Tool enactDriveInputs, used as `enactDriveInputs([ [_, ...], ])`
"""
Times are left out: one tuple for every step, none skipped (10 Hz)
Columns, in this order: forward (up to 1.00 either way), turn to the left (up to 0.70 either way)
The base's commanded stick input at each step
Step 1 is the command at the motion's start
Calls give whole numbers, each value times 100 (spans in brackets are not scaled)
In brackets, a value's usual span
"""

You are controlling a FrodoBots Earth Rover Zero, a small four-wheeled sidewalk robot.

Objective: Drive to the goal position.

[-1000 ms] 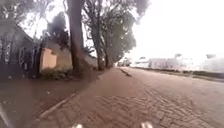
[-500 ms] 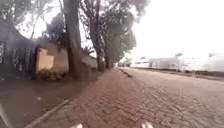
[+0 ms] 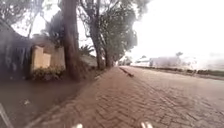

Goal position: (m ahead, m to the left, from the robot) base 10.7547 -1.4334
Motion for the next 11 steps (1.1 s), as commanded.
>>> enactDriveInputs([
  [70,1],
  [70,2],
  [70,3],
  [70,0],
  [70,0],
  [70,0],
  [70,0],
  [70,0],
  [70,0],
  [70,0],
  [70,0],
])
